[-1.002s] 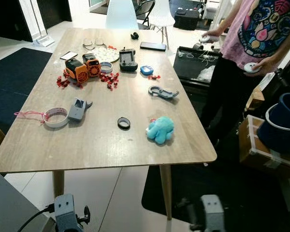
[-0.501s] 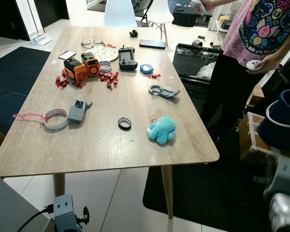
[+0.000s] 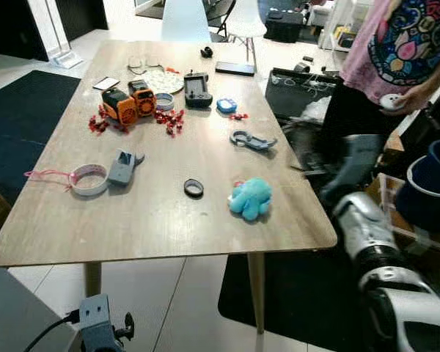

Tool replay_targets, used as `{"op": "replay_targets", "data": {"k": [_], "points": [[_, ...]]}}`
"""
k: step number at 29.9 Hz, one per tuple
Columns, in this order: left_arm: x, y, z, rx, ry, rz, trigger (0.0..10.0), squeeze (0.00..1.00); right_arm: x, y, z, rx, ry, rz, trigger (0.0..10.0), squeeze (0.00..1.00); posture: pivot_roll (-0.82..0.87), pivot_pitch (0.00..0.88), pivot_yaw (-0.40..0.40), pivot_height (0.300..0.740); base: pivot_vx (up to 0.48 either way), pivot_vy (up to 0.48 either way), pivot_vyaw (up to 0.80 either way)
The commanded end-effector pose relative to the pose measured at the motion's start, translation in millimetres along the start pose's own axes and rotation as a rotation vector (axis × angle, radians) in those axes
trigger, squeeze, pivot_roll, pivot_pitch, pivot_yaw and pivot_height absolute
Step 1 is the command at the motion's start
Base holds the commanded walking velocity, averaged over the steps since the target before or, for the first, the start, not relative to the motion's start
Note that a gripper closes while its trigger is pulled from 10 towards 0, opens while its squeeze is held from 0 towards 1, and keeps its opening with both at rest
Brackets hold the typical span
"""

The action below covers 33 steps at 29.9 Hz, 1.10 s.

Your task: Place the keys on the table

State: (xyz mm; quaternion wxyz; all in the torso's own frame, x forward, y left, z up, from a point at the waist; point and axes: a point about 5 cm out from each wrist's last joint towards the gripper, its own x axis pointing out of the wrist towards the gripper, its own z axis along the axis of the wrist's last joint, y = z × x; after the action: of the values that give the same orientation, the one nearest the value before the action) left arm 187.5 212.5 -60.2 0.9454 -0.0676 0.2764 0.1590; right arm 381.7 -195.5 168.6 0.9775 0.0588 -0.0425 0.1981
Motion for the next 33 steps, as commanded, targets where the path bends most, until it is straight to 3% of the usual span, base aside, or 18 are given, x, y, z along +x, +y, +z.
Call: {"op": "replay_targets", "data": {"k": [1, 4, 8, 24, 25, 26, 27, 33], "points": [[-2.7, 6.8, -5, 0.0, 0.012, 0.016, 10.0, 0.0, 1.5, 10.9, -4, 0.0, 0.025, 0.092, 10.0, 0.0, 0.04, 0.052, -0.051, 0.74, 0.0, 0.0, 0.0], [-2.8, 7.0, -5, -0.001, 0.012, 0.017, 10.0, 0.0, 3.9, 19.3, -7, 0.007, 0.04, 0.143, 10.0, 0.0, 0.04, 0.058, -0.049, 0.74, 0.0, 0.0, 0.0], [-2.4, 7.1, -4, -0.003, 0.01, 0.019, 10.0, 0.0, 8.6, 44.9, -15, 0.001, 0.088, 0.285, 10.0, 0.0, 0.04, 0.067, -0.049, 0.74, 0.0, 0.0, 0.0], [-2.6, 5.8, -5, -0.005, 0.016, 0.015, 10.0, 0.0, 6.4, 57.7, -24, 0.001, 0.159, 0.356, 10.0, 0.0, 0.04, 0.07, -0.051, 0.74, 0.0, 0.0, 0.0], [-2.7, 5.6, -6, -0.007, 0.018, 0.015, 10.0, 0.0, 6.4, 60.3, -25, 0.008, 0.168, 0.372, 10.0, 0.07, 0.04, 0.071, -0.052, 0.74, 0.0, 0.0, 0.0], [-2.7, 5.6, -6, -0.007, 0.018, 0.015, 10.0, 0.0, 6.4, 60.3, -25, 0.008, 0.168, 0.372, 10.0, 0.07, 0.04, 0.071, -0.052, 0.74, 0.0, 0.0, 0.0], [-2.8, 5.6, -6, -0.009, 0.019, 0.016, 10.0, 0.0, 6.2, 62.9, -26, 0.012, 0.178, 0.391, 10.0, 0.53, 0.04, 0.071, -0.053, 0.74, 0.0, 0.0, 0.0], [-3.2, 6.0, -7, -0.011, 0.023, 0.019, 10.0, 0.0, 6.4, 70.8, -27, 0.009, 0.195, 0.446, 10.0, 0.61, 0.04, 0.069, -0.055, 0.74, 0.0, 0.0, 0.0]]}}
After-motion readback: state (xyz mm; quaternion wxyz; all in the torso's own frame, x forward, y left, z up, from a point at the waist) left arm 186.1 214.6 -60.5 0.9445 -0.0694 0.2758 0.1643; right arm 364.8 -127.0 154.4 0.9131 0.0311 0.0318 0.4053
